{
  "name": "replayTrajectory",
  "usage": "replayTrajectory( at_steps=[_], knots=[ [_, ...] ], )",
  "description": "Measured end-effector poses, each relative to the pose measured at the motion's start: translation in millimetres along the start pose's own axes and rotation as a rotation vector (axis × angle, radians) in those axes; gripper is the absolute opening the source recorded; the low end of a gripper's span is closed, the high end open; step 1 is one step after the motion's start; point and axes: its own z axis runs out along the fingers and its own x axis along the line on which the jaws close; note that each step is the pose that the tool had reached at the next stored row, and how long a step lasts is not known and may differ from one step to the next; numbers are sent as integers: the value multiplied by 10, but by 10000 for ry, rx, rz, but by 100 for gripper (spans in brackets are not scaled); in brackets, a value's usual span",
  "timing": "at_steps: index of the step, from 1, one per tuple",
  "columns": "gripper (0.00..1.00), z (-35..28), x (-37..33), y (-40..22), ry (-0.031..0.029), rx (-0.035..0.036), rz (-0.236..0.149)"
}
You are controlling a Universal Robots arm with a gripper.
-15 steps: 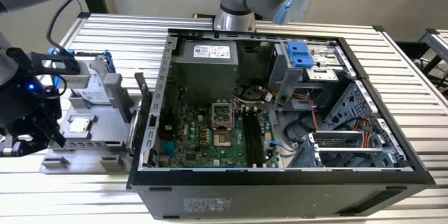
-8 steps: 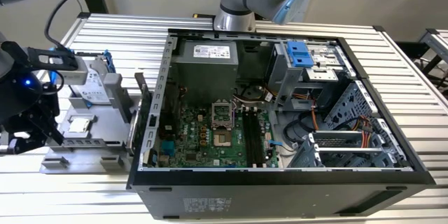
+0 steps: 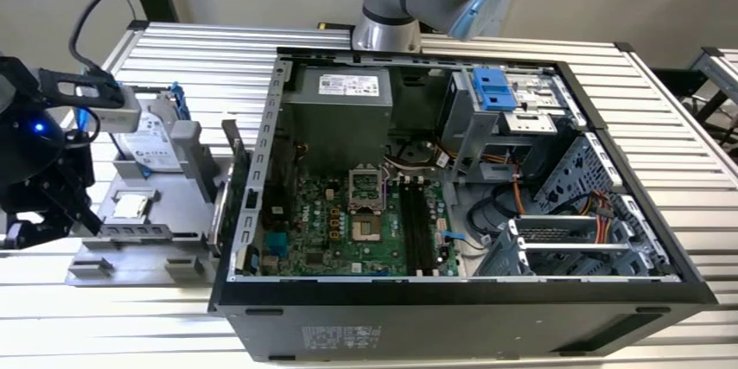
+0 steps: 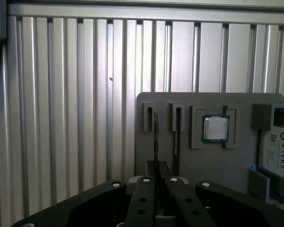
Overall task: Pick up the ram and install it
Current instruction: 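Pick up the ram and move it above insertion slot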
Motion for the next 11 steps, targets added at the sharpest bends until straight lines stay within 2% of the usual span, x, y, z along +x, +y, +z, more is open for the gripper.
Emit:
replayTrajectory(
  at_steps=[11],
  knots=[
    [0, -109, -4, 2, 0, 0, 1]
  ],
)
